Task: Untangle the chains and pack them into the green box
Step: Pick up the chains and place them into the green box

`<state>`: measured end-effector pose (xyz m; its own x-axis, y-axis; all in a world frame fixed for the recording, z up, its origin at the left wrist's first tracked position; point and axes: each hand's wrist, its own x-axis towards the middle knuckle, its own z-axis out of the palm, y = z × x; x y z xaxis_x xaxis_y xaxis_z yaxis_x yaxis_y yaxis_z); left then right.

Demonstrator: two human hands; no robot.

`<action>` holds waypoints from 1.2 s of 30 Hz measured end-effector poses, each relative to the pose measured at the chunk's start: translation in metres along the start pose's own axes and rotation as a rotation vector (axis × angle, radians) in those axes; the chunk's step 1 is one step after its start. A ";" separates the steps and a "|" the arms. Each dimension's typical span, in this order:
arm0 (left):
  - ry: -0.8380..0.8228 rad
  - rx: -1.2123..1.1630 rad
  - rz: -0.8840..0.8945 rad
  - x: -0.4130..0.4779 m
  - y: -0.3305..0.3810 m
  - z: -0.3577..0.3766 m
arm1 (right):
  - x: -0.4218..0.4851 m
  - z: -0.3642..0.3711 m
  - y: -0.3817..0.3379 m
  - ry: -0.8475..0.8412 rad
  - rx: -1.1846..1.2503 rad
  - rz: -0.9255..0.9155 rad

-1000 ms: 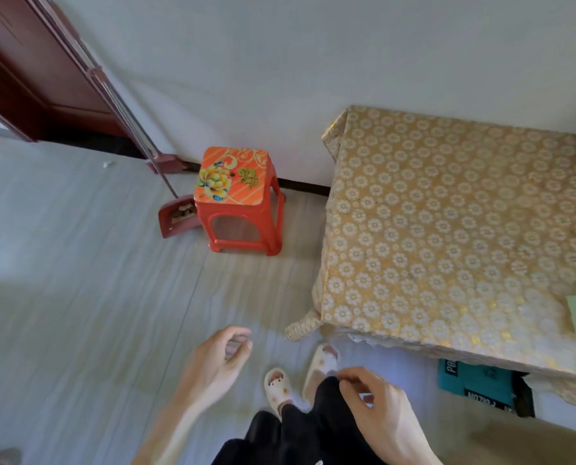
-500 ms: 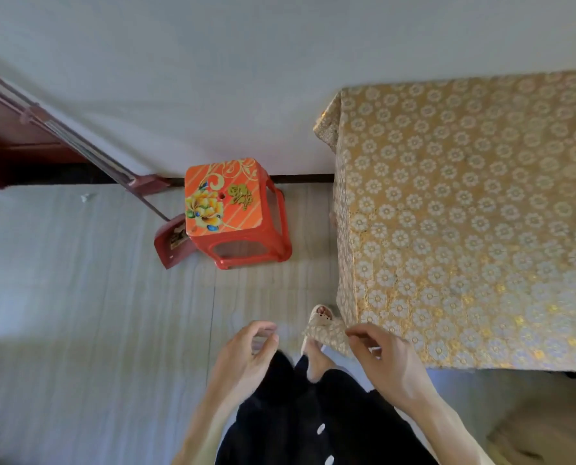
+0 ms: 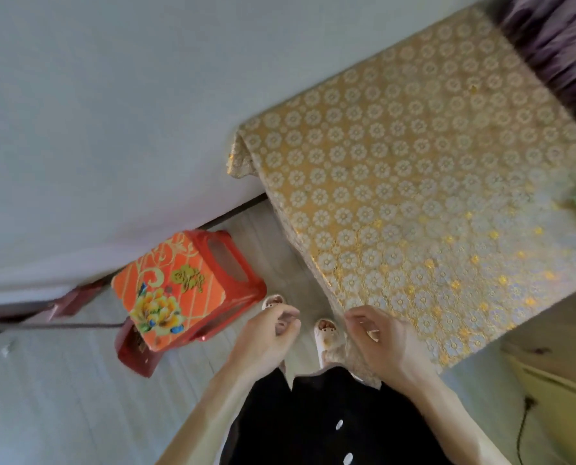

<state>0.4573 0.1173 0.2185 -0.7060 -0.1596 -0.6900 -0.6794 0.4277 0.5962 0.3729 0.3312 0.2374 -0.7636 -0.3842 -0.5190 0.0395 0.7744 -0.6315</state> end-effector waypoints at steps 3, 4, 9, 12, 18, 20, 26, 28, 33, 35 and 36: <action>-0.111 0.281 0.120 0.054 0.010 -0.036 | 0.022 0.016 -0.008 0.061 0.079 0.129; -0.143 0.367 0.156 0.071 0.015 -0.047 | 0.030 0.022 -0.007 0.081 0.108 0.162; -0.173 0.667 0.301 0.151 0.031 -0.081 | 0.077 0.049 0.003 0.132 0.111 0.305; -0.157 0.785 0.356 0.193 0.034 -0.082 | 0.109 0.064 0.015 0.129 0.017 0.337; -0.005 0.848 0.513 0.241 0.018 -0.050 | 0.161 0.082 0.034 0.170 -0.100 0.401; 0.040 0.869 0.580 0.251 0.005 -0.039 | 0.171 0.087 0.039 0.229 -0.088 0.442; 0.143 0.814 0.632 0.265 -0.030 -0.024 | 0.192 0.103 0.042 0.419 -0.100 0.571; 0.148 0.747 0.627 0.266 -0.039 -0.019 | 0.193 0.106 0.042 0.440 -0.124 0.567; 0.163 0.640 0.590 0.264 -0.046 -0.005 | 0.186 0.112 0.045 0.489 -0.040 0.576; 0.161 0.624 0.577 0.263 -0.044 -0.005 | 0.186 0.112 0.044 0.511 0.032 0.632; 0.157 0.621 0.571 0.263 -0.044 -0.005 | 0.187 0.112 0.043 0.513 0.056 0.659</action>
<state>0.3003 0.0521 0.0130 -0.9572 0.1267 -0.2601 -0.0112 0.8822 0.4708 0.3039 0.2360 0.0486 -0.7712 0.4253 -0.4738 0.6021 0.7291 -0.3255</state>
